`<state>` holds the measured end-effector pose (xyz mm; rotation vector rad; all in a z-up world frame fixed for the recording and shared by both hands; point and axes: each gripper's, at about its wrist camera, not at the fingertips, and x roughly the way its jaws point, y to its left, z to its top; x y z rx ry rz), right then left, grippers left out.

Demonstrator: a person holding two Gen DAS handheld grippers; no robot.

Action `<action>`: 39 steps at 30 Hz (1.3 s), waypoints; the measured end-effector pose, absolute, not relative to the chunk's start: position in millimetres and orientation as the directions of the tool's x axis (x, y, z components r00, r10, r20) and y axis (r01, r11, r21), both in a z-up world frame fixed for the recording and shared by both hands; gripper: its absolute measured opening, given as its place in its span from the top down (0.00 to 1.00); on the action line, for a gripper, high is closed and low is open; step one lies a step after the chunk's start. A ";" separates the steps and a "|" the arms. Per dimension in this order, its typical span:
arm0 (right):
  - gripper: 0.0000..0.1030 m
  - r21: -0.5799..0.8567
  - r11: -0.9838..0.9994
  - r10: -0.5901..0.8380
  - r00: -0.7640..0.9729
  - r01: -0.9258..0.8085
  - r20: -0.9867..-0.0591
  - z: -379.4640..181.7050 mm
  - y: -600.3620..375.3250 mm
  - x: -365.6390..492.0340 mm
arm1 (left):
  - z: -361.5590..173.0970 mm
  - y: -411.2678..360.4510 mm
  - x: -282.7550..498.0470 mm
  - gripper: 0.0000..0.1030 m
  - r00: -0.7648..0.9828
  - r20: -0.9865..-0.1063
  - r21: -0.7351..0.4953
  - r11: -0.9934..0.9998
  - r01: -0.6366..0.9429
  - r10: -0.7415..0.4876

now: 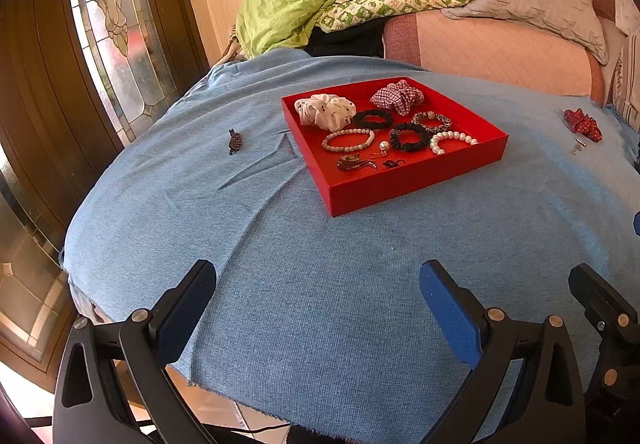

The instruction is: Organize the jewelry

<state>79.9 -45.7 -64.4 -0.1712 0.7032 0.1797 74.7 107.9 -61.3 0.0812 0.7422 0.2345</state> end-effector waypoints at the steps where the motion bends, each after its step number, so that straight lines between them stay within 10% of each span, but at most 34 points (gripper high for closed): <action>1: 0.06 -0.096 0.971 0.106 0.748 -0.221 -0.655 -64.4 -45.7 80.0 | -61.3 107.7 74.8 0.02 0.712 -0.660 0.156 0.971 -0.183 0.240; 39: 0.06 -0.096 0.970 0.106 0.747 -0.222 -0.656 -64.7 -47.2 79.8 | -62.5 114.3 73.1 0.02 0.711 -0.660 0.161 0.970 -0.181 0.243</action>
